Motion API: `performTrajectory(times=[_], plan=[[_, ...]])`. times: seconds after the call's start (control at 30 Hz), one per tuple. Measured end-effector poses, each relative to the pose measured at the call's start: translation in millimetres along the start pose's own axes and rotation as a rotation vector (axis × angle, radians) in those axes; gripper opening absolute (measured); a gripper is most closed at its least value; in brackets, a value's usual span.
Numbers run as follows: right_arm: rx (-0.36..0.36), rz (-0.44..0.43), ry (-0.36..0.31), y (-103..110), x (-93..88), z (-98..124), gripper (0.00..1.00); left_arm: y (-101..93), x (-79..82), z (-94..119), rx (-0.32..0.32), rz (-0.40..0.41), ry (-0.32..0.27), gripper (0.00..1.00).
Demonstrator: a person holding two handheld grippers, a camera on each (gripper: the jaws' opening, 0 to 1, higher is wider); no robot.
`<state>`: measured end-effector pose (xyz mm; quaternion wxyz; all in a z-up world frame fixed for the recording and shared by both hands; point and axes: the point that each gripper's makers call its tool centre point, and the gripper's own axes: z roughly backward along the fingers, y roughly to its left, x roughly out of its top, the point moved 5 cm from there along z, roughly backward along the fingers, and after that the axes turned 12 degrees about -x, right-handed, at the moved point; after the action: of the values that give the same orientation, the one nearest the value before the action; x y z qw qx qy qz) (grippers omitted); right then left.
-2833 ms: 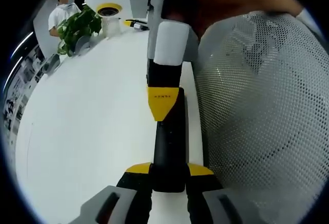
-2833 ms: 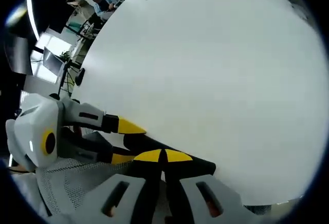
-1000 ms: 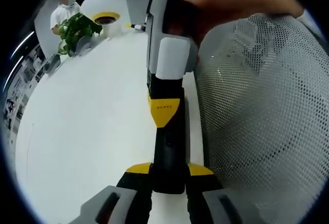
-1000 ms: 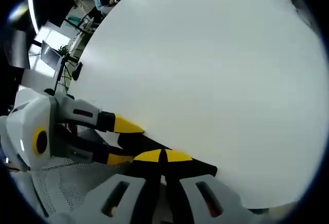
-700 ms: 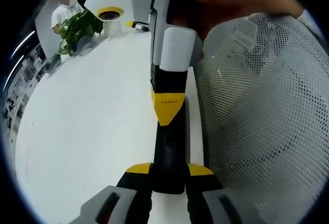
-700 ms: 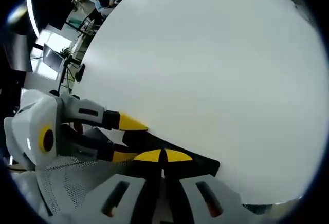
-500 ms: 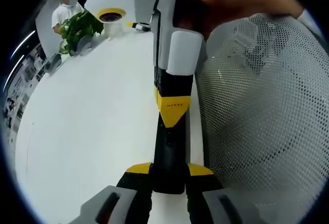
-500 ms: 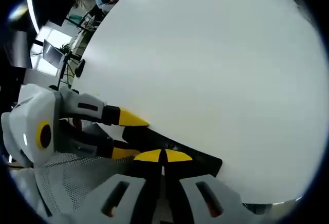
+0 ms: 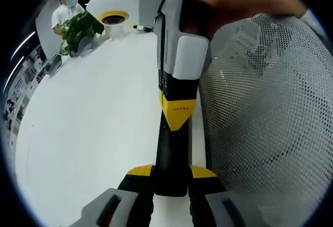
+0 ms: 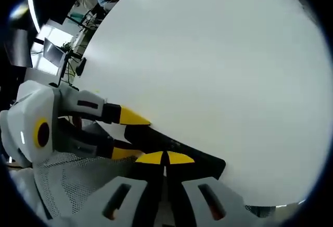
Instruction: Press the specified remote control buttons in sequence, fully releasing each button before pressing the next.
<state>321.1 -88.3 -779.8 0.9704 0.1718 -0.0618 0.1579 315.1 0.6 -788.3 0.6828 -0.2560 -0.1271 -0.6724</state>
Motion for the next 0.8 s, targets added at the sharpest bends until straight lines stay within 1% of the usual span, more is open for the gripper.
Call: performTrajectory(times=[0.13, 0.23, 0.37, 0.43, 0.5, 0.57, 0.63, 0.73, 0.8], plan=[[0.002, 0.0, 0.003, -0.3, 0.4, -0.9, 0.0, -0.1, 0.0, 0.0, -0.001, -0.001, 0.0, 0.24], [-0.022, 0.065, -0.005, 2.7, 0.1, -0.9, 0.0, -0.1, 0.0, 0.1, -0.002, 0.0, 0.0, 0.25], [0.006, 0.022, 0.002, -1.4, 0.3, -0.6, 0.0, 0.2, 0.1, 0.1, -0.001, -0.001, 0.003, 0.25], [0.002, 0.033, 0.004, 0.6, 0.4, -0.5, 0.0, 0.0, 0.2, 0.1, -0.001, -0.001, 0.002, 0.25], [-0.014, 0.064, 0.001, 2.6, 0.4, -0.4, 0.0, 0.2, 0.0, -0.2, -0.001, -0.001, 0.001, 0.25], [-0.017, 0.068, 0.001, 2.2, 0.4, -0.4, 0.0, 0.3, 0.0, -0.2, -0.001, -0.002, 0.002, 0.24], [-0.012, 0.057, 0.003, 1.5, 0.3, -0.3, 0.0, 0.2, 0.1, -0.3, -0.001, -0.003, 0.002, 0.24], [0.004, 0.017, 0.008, -1.3, 0.7, -0.4, 0.0, -0.2, 0.3, 0.0, 0.0, -0.002, 0.002, 0.24], [0.006, 0.011, 0.01, -0.1, 0.1, 0.1, 0.0, -0.3, 0.3, 0.1, 0.0, -0.003, 0.001, 0.24]])
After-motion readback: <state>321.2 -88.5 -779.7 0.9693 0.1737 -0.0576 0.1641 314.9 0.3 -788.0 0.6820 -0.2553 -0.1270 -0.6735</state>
